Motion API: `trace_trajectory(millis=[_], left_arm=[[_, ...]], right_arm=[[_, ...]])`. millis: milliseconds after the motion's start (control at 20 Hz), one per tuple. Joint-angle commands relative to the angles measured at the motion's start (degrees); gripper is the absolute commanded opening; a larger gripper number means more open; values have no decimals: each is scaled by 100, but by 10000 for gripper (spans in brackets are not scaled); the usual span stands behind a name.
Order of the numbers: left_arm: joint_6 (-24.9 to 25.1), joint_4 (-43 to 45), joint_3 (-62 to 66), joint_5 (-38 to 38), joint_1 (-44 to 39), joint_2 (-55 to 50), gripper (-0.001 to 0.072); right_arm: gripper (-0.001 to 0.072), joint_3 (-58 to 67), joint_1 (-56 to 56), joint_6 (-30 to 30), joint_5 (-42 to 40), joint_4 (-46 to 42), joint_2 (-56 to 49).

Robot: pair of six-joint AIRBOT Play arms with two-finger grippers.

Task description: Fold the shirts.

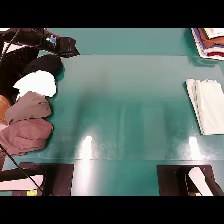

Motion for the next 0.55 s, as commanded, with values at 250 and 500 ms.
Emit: trace_trajectory(millis=[250, 500], left_arm=[[4, -2, 7, 48, -4, -2, 25], [4, -2, 7, 48, -4, -2, 25]], right_arm=[[15, 114, 3434, -63, -247, 328, -151], [15, 107, 3923, -61, -420, 339, -155]])
